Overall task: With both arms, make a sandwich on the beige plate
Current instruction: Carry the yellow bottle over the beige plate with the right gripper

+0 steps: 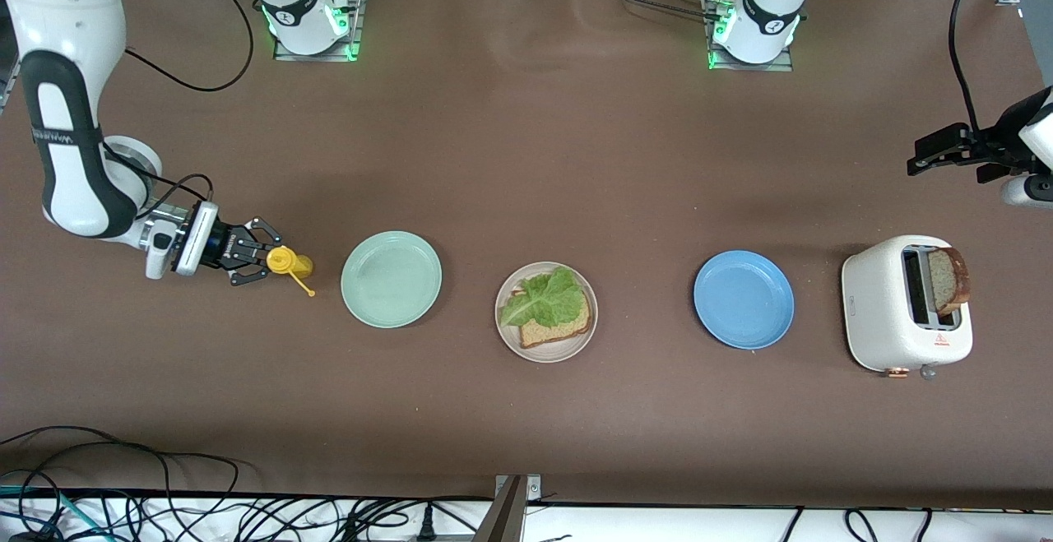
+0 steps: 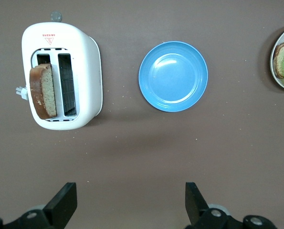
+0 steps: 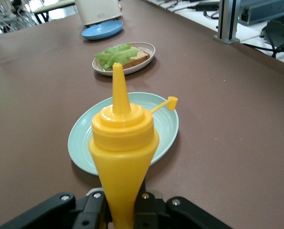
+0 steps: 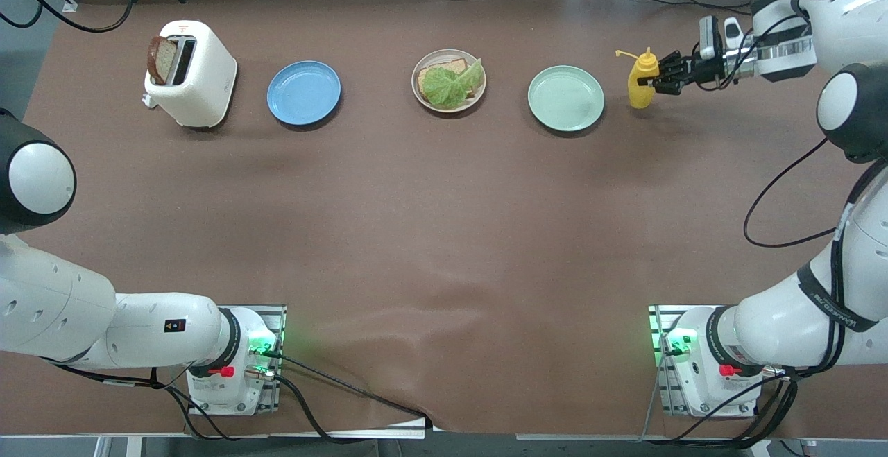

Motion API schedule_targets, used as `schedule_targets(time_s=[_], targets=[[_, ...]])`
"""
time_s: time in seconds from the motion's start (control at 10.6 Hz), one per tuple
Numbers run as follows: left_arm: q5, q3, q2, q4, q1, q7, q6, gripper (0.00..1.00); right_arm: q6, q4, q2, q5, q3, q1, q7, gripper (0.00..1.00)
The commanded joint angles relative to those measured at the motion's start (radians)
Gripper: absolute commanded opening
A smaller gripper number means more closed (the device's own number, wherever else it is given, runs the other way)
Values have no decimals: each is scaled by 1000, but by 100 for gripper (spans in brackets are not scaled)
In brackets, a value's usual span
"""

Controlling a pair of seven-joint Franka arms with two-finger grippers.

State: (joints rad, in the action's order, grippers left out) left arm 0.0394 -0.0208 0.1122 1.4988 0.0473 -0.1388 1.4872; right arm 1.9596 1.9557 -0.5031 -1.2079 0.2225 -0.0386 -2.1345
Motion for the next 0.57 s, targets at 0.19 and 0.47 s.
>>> schedule_targets(time_s=[0.19,0.47], targets=[[-10,5,12,-26,6,-7,-10,100,134,-101,69,249,-126,-6,474,0],[-12,4,17,-26,6,-7,-10,100,177,-185,58,436,-160,-76,770,0]])
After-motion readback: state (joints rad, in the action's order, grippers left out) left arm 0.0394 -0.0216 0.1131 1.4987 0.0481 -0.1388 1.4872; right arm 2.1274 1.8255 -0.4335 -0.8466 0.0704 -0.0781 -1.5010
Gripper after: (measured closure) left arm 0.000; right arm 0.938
